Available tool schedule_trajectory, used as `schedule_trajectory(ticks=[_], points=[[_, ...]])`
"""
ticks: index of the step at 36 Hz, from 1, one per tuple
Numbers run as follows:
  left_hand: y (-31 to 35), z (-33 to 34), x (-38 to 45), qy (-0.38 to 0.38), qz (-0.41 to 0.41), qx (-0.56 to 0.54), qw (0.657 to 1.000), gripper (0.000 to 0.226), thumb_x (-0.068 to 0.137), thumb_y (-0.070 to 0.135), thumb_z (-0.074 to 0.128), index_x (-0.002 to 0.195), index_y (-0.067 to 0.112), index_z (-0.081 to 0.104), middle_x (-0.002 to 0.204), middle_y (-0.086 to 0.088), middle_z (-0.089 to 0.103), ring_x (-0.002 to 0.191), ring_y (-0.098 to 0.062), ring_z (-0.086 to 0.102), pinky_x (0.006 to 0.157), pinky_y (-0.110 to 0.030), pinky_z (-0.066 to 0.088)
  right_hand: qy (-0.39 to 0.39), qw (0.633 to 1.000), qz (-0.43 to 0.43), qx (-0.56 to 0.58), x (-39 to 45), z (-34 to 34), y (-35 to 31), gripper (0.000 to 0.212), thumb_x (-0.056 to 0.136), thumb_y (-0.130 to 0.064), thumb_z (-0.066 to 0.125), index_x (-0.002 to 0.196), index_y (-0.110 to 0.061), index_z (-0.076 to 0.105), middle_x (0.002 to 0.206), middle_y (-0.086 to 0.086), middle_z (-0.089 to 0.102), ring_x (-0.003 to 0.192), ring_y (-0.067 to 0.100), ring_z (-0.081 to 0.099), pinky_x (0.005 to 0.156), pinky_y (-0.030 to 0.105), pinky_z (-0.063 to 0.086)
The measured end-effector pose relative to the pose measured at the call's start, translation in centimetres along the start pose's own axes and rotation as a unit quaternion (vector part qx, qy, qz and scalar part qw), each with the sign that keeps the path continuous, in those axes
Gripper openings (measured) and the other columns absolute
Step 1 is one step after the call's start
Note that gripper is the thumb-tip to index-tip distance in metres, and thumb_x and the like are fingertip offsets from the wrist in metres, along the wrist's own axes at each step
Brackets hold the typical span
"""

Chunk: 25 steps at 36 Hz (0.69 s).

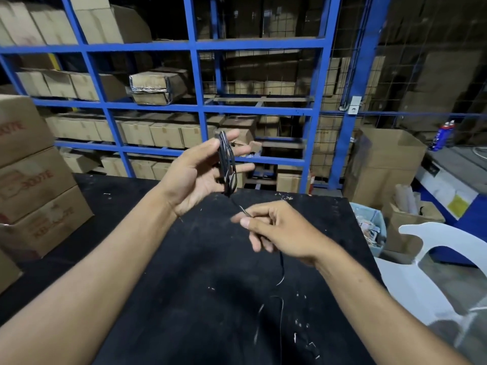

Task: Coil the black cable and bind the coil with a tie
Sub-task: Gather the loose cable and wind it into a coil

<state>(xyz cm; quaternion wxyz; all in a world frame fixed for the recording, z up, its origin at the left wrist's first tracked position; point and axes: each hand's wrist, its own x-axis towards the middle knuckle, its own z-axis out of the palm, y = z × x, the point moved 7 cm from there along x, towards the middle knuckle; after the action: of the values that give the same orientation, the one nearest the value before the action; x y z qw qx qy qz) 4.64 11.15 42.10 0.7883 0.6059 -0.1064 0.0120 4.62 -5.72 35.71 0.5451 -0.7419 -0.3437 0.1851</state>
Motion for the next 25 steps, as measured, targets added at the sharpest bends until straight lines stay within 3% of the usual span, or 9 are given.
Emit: schedule_trajectory(ticks=[5,8,11,12,15,17,20,23,25], points=[[-1.8,-0.1,-0.5,-0.011,-0.044,0.103,0.994,0.04,0.112,0.031,0.041,0.145,0.025,0.062,0.142,-0.012,0.068,0.129,-0.037,0.066,0.107,-0.067,0.048,0.03,0.984,-0.045,-0.169,0.0,-2.4,-4.3,0.021,0.105,-0.026,0.064,0.096,-0.017,0.081,0.05,-0.012,0.062,0.047,-0.002,0.051,0.057,0.009,0.038],[-2.8,1.0,-1.2,-0.031,-0.08,0.128,0.988,0.037,0.112,0.029,0.042,0.138,0.026,0.068,0.131,-0.011,0.074,0.118,-0.03,0.073,0.097,-0.048,0.058,0.041,0.966,-0.073,-0.246,0.0,-3.8,-6.9,0.013,0.099,-0.02,0.074,0.088,-0.017,0.081,0.052,-0.032,0.062,0.056,-0.021,0.057,0.061,0.0,0.039],[-3.8,1.1,-1.8,-0.042,-0.117,0.165,0.979,0.034,0.108,0.031,0.051,0.13,0.017,0.073,0.126,-0.019,0.075,0.116,-0.039,0.069,0.088,-0.05,0.044,0.04,0.961,-0.112,-0.252,0.4,-4.9,-9.2,0.005,0.092,-0.019,0.082,0.087,-0.019,0.083,0.064,-0.02,0.07,0.059,-0.001,0.06,0.064,0.018,0.047],[-4.2,1.2,-2.0,-0.051,-0.132,0.172,0.975,0.036,0.108,0.032,0.053,0.133,0.013,0.07,0.129,-0.025,0.073,0.119,-0.043,0.067,0.088,-0.051,0.042,0.036,0.961,-0.123,-0.246,0.6,-5.3,-9.9,0.003,0.09,-0.018,0.083,0.087,-0.019,0.083,0.063,-0.018,0.068,0.059,0.001,0.057,0.064,0.02,0.047],[-4.9,2.0,-2.8,-0.122,-0.172,0.144,0.967,0.04,0.11,0.032,0.047,0.143,0.017,0.063,0.13,-0.029,0.071,0.123,-0.044,0.068,0.088,-0.044,0.052,0.016,0.962,-0.156,-0.225,1.3,-6.3,-11.5,0.006,0.086,-0.017,0.087,0.089,-0.017,0.082,0.065,-0.01,0.068,0.064,0.005,0.061,0.066,0.024,0.052],[-4.9,3.0,-3.5,-0.177,-0.188,0.102,0.961,0.042,0.111,0.032,0.045,0.147,0.016,0.059,0.129,-0.029,0.071,0.126,-0.049,0.065,0.088,-0.043,0.056,0.005,0.962,-0.178,-0.205,1.9,-6.7,-11.9,0.01,0.085,-0.016,0.088,0.092,-0.012,0.081,0.069,0.008,0.07,0.067,0.016,0.065,0.069,0.029,0.056],[-4.6,4.2,-4.3,-0.249,-0.191,0.053,0.948,0.048,0.111,0.033,0.044,0.154,0.013,0.05,0.126,-0.025,0.073,0.128,-0.057,0.06,0.093,-0.048,0.05,-0.007,0.97,-0.198,-0.139,3.0,-7.2,-11.1,0.014,0.086,-0.01,0.086,0.095,-0.002,0.081,0.078,0.032,0.07,0.069,0.019,0.063,0.07,0.025,0.055],[-3.8,4.8,-4.4,-0.276,-0.178,0.008,0.945,0.049,0.112,0.032,0.043,0.156,0.012,0.046,0.127,-0.025,0.073,0.127,-0.059,0.059,0.109,-0.072,0.028,0.005,0.983,-0.184,-0.026,4.0,-7.7,-8.6,0.006,0.084,-0.01,0.085,0.089,-0.008,0.081,0.082,0.022,0.071,0.073,0.021,0.062,0.068,0.026,0.052],[-3.3,5.1,-4.4,-0.282,-0.165,-0.015,0.945,0.049,0.111,0.032,0.043,0.156,0.012,0.046,0.127,-0.026,0.073,0.128,-0.059,0.059,0.111,-0.076,0.028,0.015,0.985,-0.16,0.069,4.5,-7.5,-6.3,0.001,0.083,-0.014,0.082,0.084,-0.013,0.081,0.077,0.008,0.073,0.069,0.016,0.063,0.064,0.024,0.049]])
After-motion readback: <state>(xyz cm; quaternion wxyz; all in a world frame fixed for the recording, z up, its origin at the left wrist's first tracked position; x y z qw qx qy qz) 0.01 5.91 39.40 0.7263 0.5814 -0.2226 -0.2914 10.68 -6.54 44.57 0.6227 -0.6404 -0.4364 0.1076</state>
